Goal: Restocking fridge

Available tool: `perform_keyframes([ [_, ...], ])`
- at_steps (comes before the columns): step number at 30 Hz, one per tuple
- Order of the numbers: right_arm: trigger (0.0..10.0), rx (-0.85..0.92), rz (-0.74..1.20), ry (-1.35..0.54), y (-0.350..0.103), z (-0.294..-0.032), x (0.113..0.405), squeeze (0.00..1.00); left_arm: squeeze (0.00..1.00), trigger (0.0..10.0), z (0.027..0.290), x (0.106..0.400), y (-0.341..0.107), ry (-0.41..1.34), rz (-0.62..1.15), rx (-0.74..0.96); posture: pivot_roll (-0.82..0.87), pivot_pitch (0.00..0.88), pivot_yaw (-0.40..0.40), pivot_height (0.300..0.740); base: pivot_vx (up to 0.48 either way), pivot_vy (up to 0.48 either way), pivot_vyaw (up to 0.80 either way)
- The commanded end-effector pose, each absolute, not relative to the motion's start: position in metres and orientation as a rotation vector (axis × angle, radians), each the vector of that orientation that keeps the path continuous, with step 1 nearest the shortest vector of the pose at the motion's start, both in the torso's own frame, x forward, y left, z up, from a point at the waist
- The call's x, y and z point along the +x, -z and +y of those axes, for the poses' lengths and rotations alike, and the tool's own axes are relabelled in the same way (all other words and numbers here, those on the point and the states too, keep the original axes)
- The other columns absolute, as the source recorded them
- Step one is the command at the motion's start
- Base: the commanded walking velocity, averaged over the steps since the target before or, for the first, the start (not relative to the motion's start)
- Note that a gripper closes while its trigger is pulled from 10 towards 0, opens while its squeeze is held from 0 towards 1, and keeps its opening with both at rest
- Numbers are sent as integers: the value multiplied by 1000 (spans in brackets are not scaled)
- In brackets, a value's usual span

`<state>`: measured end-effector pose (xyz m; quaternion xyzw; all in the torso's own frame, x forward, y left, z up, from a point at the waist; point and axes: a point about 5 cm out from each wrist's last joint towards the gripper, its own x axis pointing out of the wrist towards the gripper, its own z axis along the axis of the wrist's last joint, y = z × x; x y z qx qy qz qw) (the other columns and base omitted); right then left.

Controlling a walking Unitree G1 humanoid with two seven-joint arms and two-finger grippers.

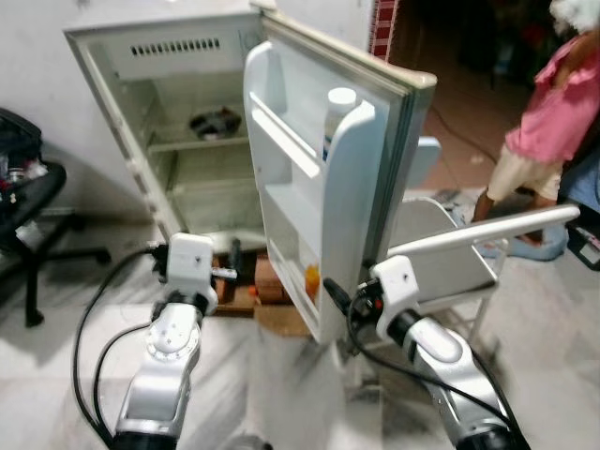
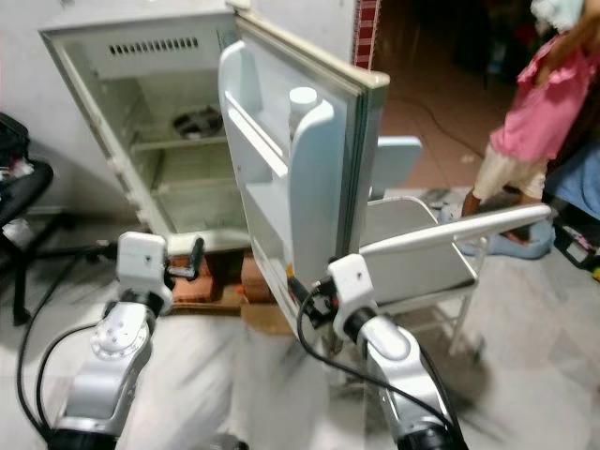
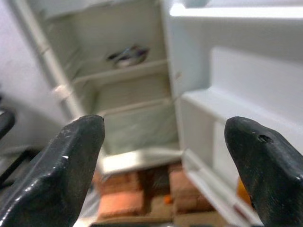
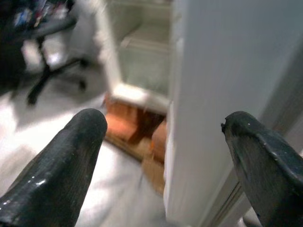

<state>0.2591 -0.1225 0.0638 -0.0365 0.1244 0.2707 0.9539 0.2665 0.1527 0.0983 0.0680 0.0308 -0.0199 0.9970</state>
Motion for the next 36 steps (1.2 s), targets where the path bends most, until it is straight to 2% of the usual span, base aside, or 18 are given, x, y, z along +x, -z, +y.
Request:
perform_keyframes([
  [1, 10000, -109, 218, -519, -72, -127, 269, 0, 0, 10000, 160, 266, -98, 24, 68, 142, 61, 11, 31, 740, 0, 0, 0],
  [6, 10000, -162, 25, -357, -109, -141, 304, 0, 0, 10000, 159, 262, -94, -1, 113, 122, 72, 18, 29, 740, 0, 0, 0],
  [9, 10000, -145, -12, -315, -121, -142, 317, 0, 0, 10000, 160, 259, -89, -11, 159, 102, 82, 22, 30, 740, 0, 0, 0],
  [10, 10000, -143, -46, -297, -131, -139, 329, 0, 0, 10000, 161, 256, -83, -16, 211, 86, 91, 26, 29, 740, 0, 0, 0],
  [16, 10000, -86, -132, -276, -158, -119, 356, 0, 0, 10000, 165, 252, -78, -11, 248, 100, 114, 27, 24, 740, 0, 0, 0],
  [21, 10000, 103, -210, -365, -190, -89, 372, 0, 0, 10000, 164, 253, -79, -8, 263, 97, 129, 20, 13, 740, 0, 0, 0],
  [23, 10000, 195, -229, -458, -199, -75, 372, 0, 0, 10000, 162, 252, -79, -5, 265, 95, 131, 19, 11, 740, 0, 0, 0],
  [24, 10000, 291, -228, -572, -205, -62, 366, 0, 0, 10000, 161, 252, -79, 2, 265, 94, 133, 18, 7, 740, 0, 0, 0],
  [25, 10000, 479, -218, -852, -217, -38, 347, 0, 0, 10000, 159, 251, -79, 11, 264, 92, 134, 17, 3, 740, 0, 0, 0],
  [30, 10000, 530, -201, -1145, -213, -30, 312, 0, 0, 10000, 158, 250, -79, 15, 267, 90, 131, 15, 0, 740, 0, 0, 0],
  [32, 10000, 498, -173, -1101, -200, -37, 312, 0, 0, 10000, 158, 250, -79, 16, 268, 90, 126, 13, 0, 740, 0, 0, 0],
  [33, 10000, 458, -137, -1018, -185, -46, 316, 0, 0, 10000, 158, 250, -79, 18, 267, 89, 122, 11, 0, 740, 0, 0, 0],
  [34, 10000, 395, -79, -896, -161, -66, 318, 0, 0, 10000, 157, 251, -79, 23, 266, 90, 118, 9, 3, 740, 0, 0, 0],
  [36, 10000, 304, -53, -814, -147, -83, 315, 0, 0, 10000, 157, 253, -79, 28, 263, 92, 110, 6, 6, 740, 0, 0, 0],
])
